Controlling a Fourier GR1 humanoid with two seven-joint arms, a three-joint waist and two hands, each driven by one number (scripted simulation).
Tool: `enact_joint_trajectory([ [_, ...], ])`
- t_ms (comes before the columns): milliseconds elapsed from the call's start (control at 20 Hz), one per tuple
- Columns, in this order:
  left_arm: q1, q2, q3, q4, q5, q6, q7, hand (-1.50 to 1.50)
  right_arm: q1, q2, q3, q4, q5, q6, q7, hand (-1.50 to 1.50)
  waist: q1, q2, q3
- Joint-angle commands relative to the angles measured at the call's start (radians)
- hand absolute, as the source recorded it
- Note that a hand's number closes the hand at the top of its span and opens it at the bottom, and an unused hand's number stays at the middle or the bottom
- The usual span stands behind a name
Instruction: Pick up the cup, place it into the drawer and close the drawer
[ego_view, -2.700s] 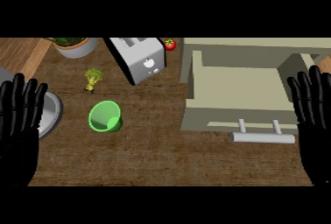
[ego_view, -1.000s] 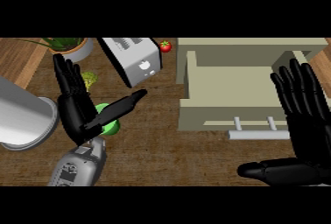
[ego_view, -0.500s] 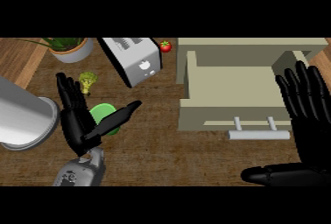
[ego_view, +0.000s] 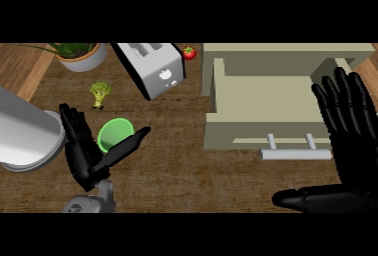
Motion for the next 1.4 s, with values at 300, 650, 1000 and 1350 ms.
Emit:
enact_joint_trajectory([
  [300,0.083,0.000,0.016,0.083,0.119,-0.072,-0.145,-1.50,-0.074,-0.016,-0.019,0.003,-0.004,-0.018,0.075,-1.50,0.003,0.000,0.000],
  [650,-0.082,0.000,0.162,0.396,0.249,-0.184,-0.330,-1.50,-0.010,0.011,0.013,0.048,0.024,0.015,-0.046,-1.50,-0.002,0.001,0.000],
  [1000,-0.038,0.000,0.098,0.459,0.375,-0.160,-0.480,-1.50,-0.047,-0.025,-0.070,0.084,-0.052,0.037,-0.018,-1.50,0.000,0.001,0.000],
  [1350,-0.052,0.000,0.108,0.603,0.461,-0.198,-0.591,-1.50,-0.109,-0.039,-0.052,0.008,-0.058,0.015,0.107,-1.50,-0.001,0.000,0.000],
])
